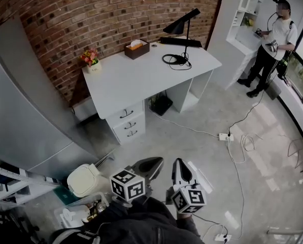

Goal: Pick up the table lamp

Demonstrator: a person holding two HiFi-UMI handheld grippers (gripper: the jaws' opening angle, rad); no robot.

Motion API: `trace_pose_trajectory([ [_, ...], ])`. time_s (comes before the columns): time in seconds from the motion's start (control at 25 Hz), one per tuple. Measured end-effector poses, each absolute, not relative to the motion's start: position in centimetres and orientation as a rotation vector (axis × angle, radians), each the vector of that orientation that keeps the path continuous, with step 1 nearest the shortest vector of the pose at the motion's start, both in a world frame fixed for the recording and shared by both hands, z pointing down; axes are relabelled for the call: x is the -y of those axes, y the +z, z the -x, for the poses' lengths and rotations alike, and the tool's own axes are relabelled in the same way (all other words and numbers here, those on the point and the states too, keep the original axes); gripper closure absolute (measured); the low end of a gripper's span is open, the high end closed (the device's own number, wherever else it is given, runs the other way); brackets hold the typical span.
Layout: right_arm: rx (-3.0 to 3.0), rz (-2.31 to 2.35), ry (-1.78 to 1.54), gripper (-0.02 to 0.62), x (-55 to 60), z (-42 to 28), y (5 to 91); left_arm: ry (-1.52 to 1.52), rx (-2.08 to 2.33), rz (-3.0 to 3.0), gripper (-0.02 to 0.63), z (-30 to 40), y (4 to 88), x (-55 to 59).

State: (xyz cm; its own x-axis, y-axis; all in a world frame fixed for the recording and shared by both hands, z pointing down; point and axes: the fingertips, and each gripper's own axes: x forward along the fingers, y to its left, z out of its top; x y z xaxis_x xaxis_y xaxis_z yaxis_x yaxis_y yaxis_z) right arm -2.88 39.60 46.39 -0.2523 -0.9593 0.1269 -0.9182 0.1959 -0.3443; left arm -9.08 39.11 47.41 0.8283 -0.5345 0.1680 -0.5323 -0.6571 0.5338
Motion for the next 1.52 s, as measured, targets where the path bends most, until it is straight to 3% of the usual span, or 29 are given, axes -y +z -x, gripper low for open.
trace_pose_trajectory([
  [0.84,-2.226,1.989,-0.408,0.583,-20.7,-0.1,44.3,-0.022,0.694,-2.443,0.600,8.3,46.1,-19.5],
  [1.52,-2.151,2.080,-0.431,0.583,-13.9,-0.8,45.8,0.029,0.595,-2.452,0.600,6.7,46.9,-12.1],
])
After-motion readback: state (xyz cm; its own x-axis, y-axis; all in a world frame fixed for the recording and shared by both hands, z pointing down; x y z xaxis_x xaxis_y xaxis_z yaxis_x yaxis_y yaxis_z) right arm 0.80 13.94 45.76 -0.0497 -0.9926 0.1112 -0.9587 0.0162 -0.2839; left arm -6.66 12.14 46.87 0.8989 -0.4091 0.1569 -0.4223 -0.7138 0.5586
